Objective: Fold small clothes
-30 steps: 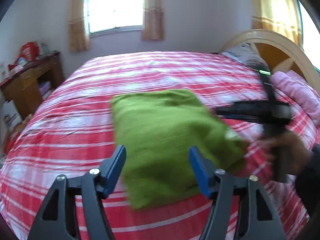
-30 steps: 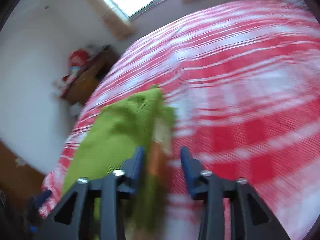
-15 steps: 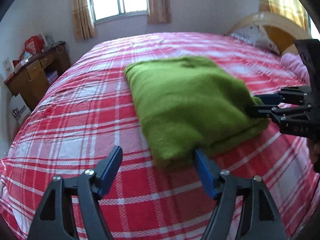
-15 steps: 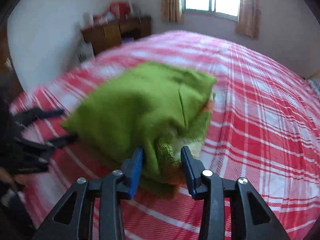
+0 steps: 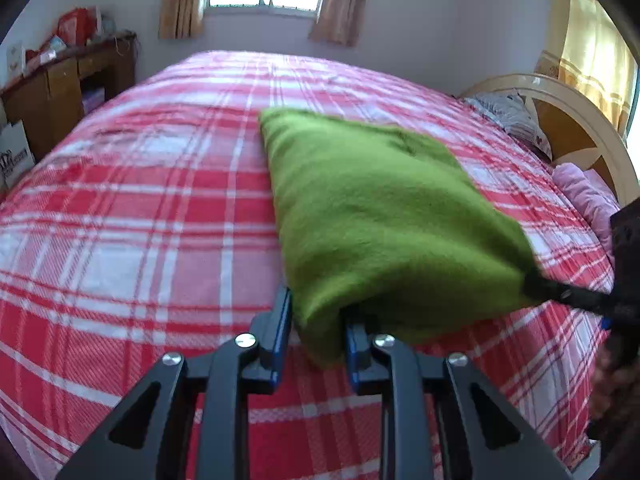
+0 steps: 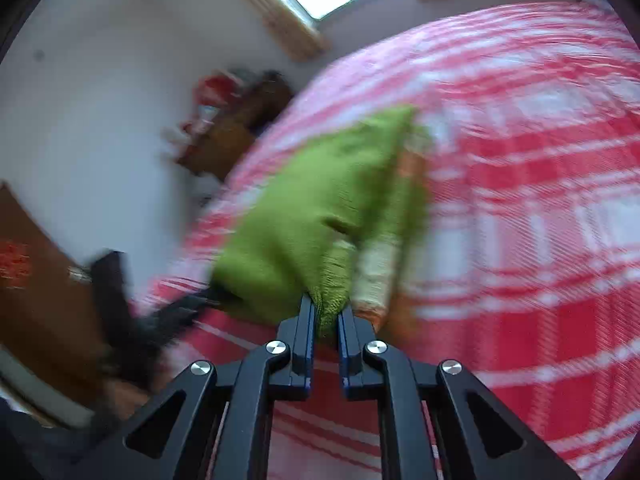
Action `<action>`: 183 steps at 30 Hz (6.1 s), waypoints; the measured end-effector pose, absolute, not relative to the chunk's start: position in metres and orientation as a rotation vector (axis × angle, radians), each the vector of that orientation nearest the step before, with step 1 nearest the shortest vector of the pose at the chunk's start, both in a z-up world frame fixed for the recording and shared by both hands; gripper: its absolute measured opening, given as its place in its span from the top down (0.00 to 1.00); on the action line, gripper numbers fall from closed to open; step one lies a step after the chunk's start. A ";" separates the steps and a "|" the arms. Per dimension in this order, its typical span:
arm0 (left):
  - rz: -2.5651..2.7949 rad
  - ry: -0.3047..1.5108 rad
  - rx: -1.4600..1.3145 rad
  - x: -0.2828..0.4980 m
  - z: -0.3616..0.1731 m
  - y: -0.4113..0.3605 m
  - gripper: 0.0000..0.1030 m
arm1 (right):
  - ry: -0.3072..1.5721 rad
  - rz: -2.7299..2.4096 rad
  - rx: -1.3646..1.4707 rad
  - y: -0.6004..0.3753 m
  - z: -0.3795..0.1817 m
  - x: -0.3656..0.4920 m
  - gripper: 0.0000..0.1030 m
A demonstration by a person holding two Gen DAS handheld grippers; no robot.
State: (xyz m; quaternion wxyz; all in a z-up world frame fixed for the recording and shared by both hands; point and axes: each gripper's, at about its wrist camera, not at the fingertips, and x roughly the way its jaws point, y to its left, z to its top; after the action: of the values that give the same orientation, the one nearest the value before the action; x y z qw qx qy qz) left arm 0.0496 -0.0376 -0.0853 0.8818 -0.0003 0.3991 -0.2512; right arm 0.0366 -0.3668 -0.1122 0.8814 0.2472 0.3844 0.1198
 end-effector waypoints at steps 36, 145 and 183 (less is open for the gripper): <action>-0.234 0.739 0.205 0.105 -0.056 -0.093 0.43 | 0.764 0.003 0.333 -0.352 -0.114 0.119 0.68; -0.710 0.934 -0.048 0.024 -0.102 -0.045 0.16 | 0.748 0.167 0.399 -0.306 -0.129 -0.011 0.21; -0.343 0.765 -0.112 -0.010 -0.037 0.075 0.62 | 0.605 0.229 0.105 -0.137 -0.034 -0.020 0.68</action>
State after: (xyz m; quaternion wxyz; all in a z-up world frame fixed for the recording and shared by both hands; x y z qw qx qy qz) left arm -0.0105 0.0746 -0.0372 0.9120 -0.0542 0.3710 -0.1662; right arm -0.0202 -0.1368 -0.0336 0.9467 0.0514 0.2972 0.1126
